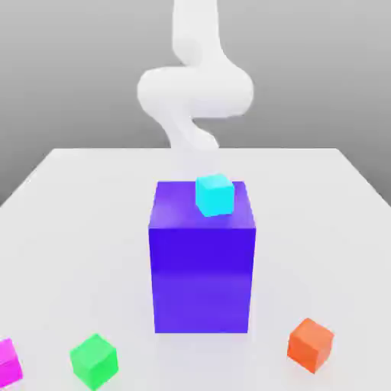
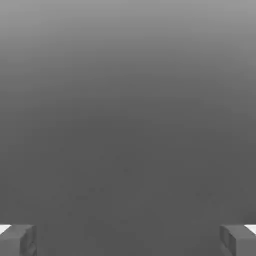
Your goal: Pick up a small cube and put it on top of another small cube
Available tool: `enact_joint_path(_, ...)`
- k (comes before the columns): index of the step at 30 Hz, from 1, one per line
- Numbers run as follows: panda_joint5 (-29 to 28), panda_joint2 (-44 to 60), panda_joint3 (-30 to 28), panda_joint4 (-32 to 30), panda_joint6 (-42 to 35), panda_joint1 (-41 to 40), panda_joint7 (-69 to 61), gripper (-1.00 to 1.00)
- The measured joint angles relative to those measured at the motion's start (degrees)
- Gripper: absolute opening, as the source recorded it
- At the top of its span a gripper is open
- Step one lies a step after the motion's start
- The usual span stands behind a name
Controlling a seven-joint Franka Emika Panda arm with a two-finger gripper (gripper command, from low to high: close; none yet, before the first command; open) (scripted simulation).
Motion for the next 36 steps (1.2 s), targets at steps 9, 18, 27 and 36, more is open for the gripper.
enact_joint_path(9, -0.87, 19.02, -2.88, 1.46, 4.98, -6.04, 6.2, 0.0)
enact_joint_path(18, 0.66, 37.73, -7.2, 2.88, 9.88, -11.4, 10.58, 0.0)
enact_joint_path(27, 5.9, 56.69, -9.49, 4.36, 14.63, -17.46, 12.41, 0.0)
enact_joint_path(36, 10.94, 72.74, -7.62, 6.94, 22.85, -22.08, 11.06, -1.0)
